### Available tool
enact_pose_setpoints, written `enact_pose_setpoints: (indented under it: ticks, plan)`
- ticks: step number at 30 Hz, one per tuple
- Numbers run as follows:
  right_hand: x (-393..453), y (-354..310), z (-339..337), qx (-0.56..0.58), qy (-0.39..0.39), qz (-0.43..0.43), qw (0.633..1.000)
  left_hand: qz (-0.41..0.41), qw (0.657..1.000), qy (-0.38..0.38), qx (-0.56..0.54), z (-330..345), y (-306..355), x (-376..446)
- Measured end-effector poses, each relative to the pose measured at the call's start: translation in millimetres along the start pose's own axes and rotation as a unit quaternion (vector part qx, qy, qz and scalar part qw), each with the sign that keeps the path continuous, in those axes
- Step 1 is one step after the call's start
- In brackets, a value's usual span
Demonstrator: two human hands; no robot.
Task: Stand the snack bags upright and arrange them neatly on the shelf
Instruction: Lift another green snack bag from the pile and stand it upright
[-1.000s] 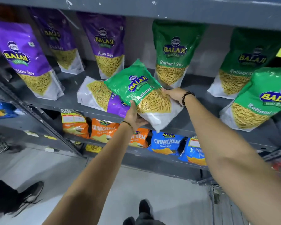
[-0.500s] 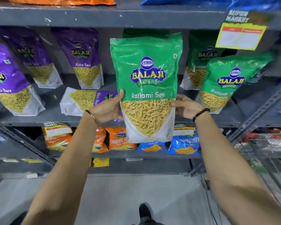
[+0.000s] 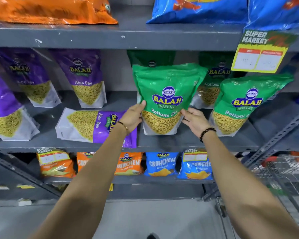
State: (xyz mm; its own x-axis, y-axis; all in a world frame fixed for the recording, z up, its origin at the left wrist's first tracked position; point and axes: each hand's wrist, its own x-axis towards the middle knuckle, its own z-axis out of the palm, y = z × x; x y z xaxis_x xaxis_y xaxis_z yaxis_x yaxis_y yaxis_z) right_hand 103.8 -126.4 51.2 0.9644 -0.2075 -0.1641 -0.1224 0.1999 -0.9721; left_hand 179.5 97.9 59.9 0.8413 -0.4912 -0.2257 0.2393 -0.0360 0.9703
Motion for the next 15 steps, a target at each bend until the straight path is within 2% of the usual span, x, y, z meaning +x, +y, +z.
enact_pose_setpoints:
  ticks: [4,9,13,15]
  plan:
    - [17,15,4,0.004,0.044,0.004,0.999,-0.004,0.999,0.050,-0.004,-3,-12,19]
    - [23,21,4,0.028,0.072,0.034,0.996,0.034,0.997,0.052,0.038,-27,-10,26]
    - [21,30,17,0.051,0.129,0.045,0.989,0.036,0.975,0.105,0.193,-83,0,35]
    - [16,35,28,0.072,0.192,0.045,0.978,0.012,0.927,0.141,0.348,-122,2,37]
